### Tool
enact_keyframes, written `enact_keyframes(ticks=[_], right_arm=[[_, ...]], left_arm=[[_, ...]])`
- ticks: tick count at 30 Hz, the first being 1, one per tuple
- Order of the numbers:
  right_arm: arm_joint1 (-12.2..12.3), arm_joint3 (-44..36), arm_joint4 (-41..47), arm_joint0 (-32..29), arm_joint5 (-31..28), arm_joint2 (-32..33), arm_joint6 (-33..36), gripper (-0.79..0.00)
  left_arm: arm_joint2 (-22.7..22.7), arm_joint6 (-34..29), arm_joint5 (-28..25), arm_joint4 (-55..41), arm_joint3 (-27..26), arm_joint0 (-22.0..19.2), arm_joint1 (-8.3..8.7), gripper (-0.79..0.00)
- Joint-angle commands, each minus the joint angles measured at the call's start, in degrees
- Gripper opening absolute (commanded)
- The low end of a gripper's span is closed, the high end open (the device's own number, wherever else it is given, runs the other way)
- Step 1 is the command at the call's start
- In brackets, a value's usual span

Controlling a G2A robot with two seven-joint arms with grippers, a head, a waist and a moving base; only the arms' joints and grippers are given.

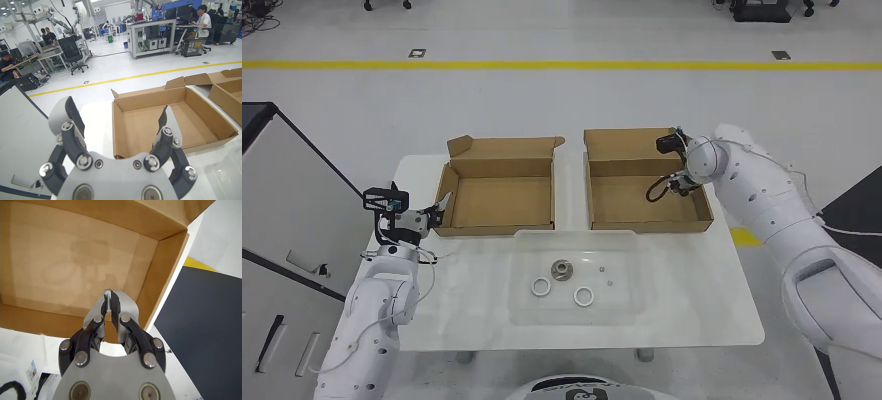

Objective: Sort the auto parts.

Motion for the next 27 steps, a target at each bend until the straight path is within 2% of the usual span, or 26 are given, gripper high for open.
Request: enact_keyframes(ticks=[1, 14, 26, 27], right_arm=[[-0.3, 1.3, -0.3, 0.1, -0.2, -0.3, -0.5, -0.785], [-2.4, 8.7, -0.8, 0.3, -1.0, -1.1, -3.4, -0.785], [-4.1, 11.5, -0.7, 0.6, -1.9, -1.4, -3.7, -0.785], [-4.2, 11.8, -0.7, 0.7, -1.9, -1.4, -3.7, -0.767]], left_arm=[[0.0, 0.0, 0.0, 0.0, 0.0, 0.0, 0.0, 0.0], [0.0, 0.0, 0.0, 0.0, 0.0, 0.0, 0.0, 0.0], [0.0, 0.0, 0.0, 0.0, 0.0, 0.0, 0.0, 0.0], [0.0, 0.0, 0.0, 0.0, 0.0, 0.0, 0.0, 0.0]])
